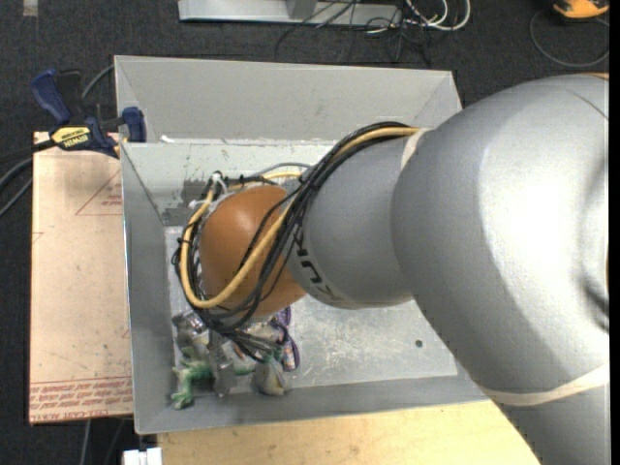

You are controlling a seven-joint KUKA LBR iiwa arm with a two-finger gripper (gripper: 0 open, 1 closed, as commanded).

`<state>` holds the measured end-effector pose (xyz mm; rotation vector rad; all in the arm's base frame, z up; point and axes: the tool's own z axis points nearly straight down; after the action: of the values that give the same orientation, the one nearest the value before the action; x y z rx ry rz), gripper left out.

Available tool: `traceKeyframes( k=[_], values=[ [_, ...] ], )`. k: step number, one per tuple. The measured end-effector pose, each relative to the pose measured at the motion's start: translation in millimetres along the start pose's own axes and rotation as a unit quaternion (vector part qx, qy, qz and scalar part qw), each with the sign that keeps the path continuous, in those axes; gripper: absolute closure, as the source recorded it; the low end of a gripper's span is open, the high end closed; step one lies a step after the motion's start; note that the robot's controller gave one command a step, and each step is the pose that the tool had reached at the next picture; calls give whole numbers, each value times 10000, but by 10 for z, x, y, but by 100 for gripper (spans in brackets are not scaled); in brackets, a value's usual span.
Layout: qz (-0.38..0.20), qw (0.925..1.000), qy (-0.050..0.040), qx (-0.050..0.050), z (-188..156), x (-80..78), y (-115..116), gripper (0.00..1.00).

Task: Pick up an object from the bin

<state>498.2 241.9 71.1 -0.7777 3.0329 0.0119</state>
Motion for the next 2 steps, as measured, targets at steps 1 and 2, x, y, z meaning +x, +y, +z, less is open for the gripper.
traceKeyframes(
  k=[1,2],
  values=[
    [3,10000,-1,-1,1,-1,-1,100],
    [4,10000,14,-2,5,8,-1,100]
  ],
)
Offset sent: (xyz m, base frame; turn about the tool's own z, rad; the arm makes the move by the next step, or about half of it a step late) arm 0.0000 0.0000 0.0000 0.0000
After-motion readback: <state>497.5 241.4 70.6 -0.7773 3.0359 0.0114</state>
